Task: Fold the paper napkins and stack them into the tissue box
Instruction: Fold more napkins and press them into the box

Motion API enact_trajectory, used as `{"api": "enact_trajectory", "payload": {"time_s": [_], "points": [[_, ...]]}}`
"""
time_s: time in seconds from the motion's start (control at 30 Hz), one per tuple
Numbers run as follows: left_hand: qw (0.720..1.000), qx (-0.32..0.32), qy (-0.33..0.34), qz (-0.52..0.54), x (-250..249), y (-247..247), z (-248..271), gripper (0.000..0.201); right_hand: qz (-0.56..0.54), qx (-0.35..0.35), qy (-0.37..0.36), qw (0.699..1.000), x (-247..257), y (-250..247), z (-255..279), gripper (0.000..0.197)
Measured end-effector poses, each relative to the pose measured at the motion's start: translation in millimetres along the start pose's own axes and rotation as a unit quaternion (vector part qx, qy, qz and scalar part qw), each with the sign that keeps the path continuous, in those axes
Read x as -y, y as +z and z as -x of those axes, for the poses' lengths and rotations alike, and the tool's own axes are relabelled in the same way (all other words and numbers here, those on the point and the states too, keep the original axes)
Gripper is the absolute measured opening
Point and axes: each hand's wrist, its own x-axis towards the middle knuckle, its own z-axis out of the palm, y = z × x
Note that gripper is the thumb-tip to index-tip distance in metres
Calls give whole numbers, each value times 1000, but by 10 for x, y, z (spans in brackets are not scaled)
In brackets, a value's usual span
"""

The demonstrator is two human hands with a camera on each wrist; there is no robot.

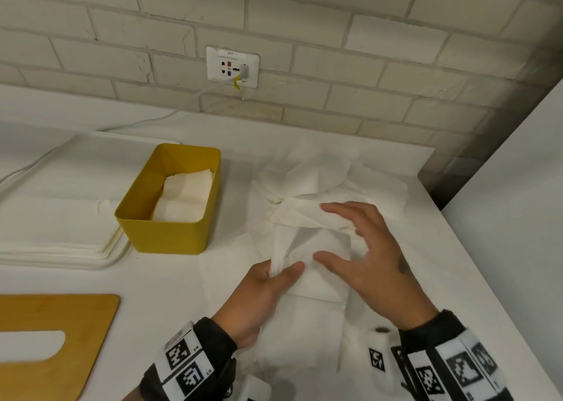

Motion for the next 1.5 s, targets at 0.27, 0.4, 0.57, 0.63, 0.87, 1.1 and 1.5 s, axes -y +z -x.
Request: {"api": "enact_trajectory", "payload": {"time_s": [0.27, 0.4, 0.57, 0.63, 0.87, 1.1, 1.5], "points": [[999, 14, -34, -10, -88, 78, -31, 41, 64, 129, -29, 989, 166, -167, -514, 6], [998, -26, -40, 49, -94, 0, -68, 45, 34, 86, 40, 995, 47, -339, -584, 8], [983, -66, -57, 163, -70, -45, -112, 49, -71, -139, 142, 978, -241, -515, -581, 10], [978, -53, -61, 194, -75, -14, -125, 53, -96, -176, 171, 965, -323, -493, -462, 11], [994, -58, 15, 91, -54, -7, -201, 42, -205, -120, 248, 939, -636, -387, 149, 15], [997, 10, 34, -62, -180, -78, -245, 31, -181, 74, 196, 961, -598, -628, 204, 32], [996, -39, 24, 83, -269, -167, -244, 35, -286, 99, 151, 941, -257, -601, -94, 22]]}}
